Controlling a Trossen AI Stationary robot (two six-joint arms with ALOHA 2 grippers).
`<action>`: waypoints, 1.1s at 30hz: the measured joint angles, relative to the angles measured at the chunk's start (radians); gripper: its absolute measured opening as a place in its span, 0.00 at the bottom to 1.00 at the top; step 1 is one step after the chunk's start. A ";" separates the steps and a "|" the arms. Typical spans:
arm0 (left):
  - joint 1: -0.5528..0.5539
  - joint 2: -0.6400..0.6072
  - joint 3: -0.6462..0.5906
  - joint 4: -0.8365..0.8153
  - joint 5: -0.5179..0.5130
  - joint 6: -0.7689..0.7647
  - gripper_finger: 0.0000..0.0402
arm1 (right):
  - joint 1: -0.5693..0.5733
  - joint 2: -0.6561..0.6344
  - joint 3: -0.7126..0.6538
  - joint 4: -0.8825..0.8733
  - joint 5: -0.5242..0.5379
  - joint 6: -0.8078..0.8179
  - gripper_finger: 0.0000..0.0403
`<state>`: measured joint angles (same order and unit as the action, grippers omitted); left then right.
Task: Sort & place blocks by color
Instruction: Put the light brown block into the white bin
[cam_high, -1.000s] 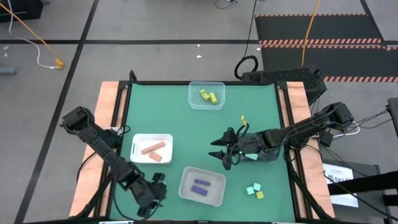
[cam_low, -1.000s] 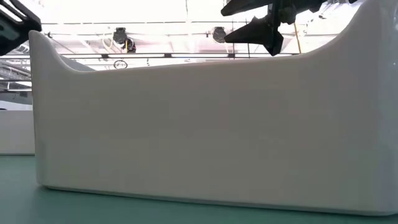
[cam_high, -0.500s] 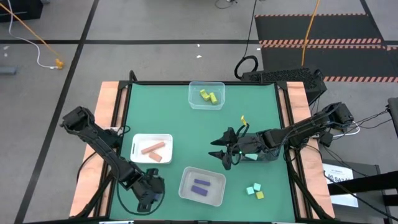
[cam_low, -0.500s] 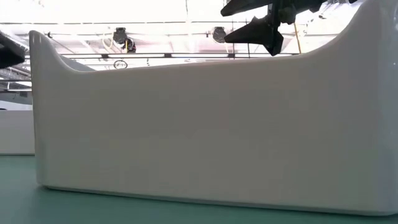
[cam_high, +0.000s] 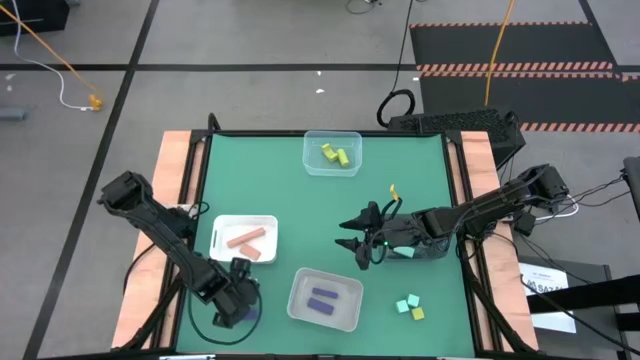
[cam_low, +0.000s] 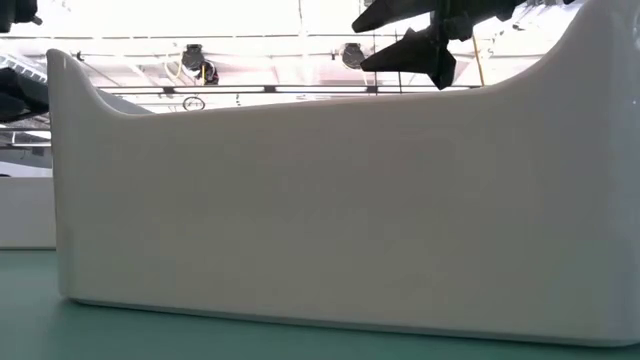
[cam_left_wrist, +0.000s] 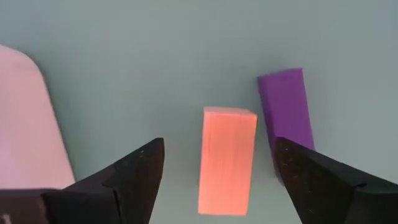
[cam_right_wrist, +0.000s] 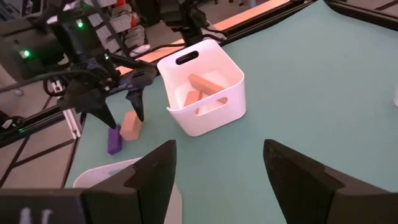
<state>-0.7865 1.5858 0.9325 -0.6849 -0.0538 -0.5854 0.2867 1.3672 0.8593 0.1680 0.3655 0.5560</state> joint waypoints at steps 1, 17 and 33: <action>0.000 0.010 0.000 0.006 -0.003 0.000 0.74 | 0.000 0.000 0.000 0.000 0.000 0.000 0.57; 0.007 0.113 0.001 0.002 0.029 -0.005 0.32 | 0.001 0.000 0.000 0.000 0.000 0.000 0.57; 0.096 0.039 0.066 0.041 -0.024 -0.103 0.32 | 0.001 0.000 0.000 -0.004 -0.001 0.000 0.57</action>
<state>-0.6902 1.6245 0.9988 -0.6440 -0.0781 -0.6883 0.2874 1.3674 0.8593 0.1642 0.3649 0.5564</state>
